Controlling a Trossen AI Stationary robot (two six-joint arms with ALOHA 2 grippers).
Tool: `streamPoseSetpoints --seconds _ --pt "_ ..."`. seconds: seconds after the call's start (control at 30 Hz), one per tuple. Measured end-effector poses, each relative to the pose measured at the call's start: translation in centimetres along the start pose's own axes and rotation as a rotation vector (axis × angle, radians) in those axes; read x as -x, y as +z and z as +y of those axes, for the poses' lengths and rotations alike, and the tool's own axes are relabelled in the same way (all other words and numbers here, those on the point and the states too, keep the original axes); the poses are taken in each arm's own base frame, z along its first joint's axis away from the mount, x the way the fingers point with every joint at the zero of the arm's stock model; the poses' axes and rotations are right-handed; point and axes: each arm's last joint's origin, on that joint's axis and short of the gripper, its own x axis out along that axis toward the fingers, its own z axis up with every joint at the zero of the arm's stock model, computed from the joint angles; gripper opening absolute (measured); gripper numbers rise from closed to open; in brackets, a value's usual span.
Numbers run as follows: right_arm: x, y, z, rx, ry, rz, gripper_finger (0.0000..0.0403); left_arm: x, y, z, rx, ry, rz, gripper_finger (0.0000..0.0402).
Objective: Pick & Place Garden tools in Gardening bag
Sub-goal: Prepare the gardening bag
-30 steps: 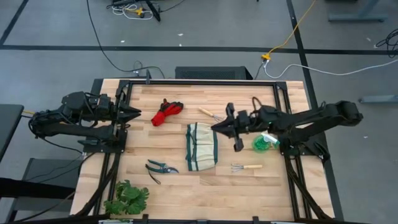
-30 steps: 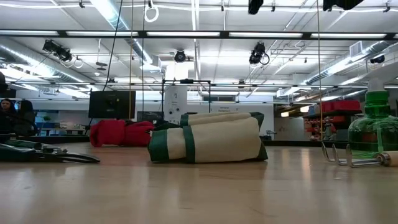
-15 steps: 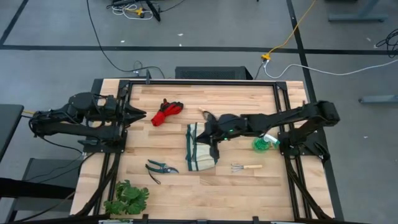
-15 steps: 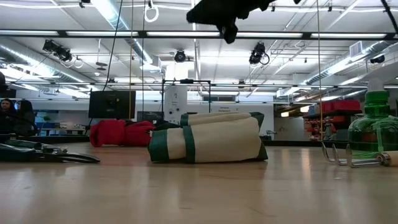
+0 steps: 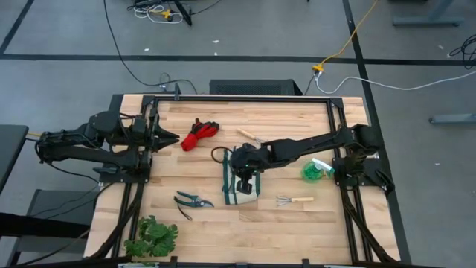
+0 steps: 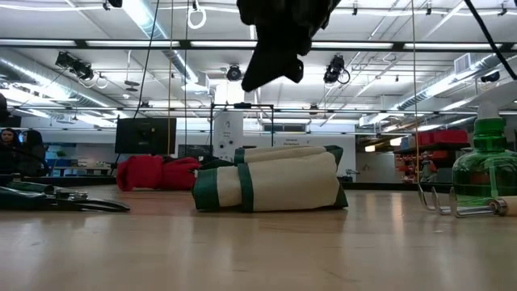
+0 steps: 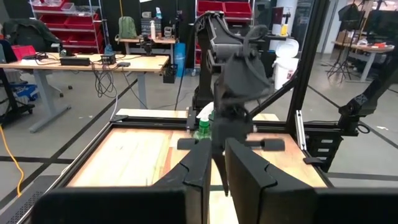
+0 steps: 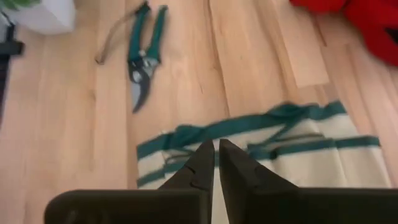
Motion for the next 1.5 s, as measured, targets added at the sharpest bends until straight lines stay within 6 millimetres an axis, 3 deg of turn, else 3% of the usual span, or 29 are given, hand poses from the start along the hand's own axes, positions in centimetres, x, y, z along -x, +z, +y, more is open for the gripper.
streamPoseSetpoints --seconds 0.6,0.83,1.23,1.5 --pt "-5.3 -1.3 -1.6 -0.103 -0.029 0.111 0.0027 0.0 0.0 0.0 0.001 0.0 0.004 0.0055" --pt "-5.8 -1.3 -2.7 -0.148 -0.054 0.113 0.0029 0.0 0.0 0.0 0.001 0.0 0.004 0.0055" --pt "-6.1 -1.0 -3.4 -0.166 -0.109 0.082 0.0094 0.0 0.0 0.0 0.001 0.0 0.004 0.0055" --pt "-6.5 -0.8 -3.4 -0.181 -0.118 0.047 0.0103 0.0 0.0 0.0 0.001 0.0 0.005 0.0055"
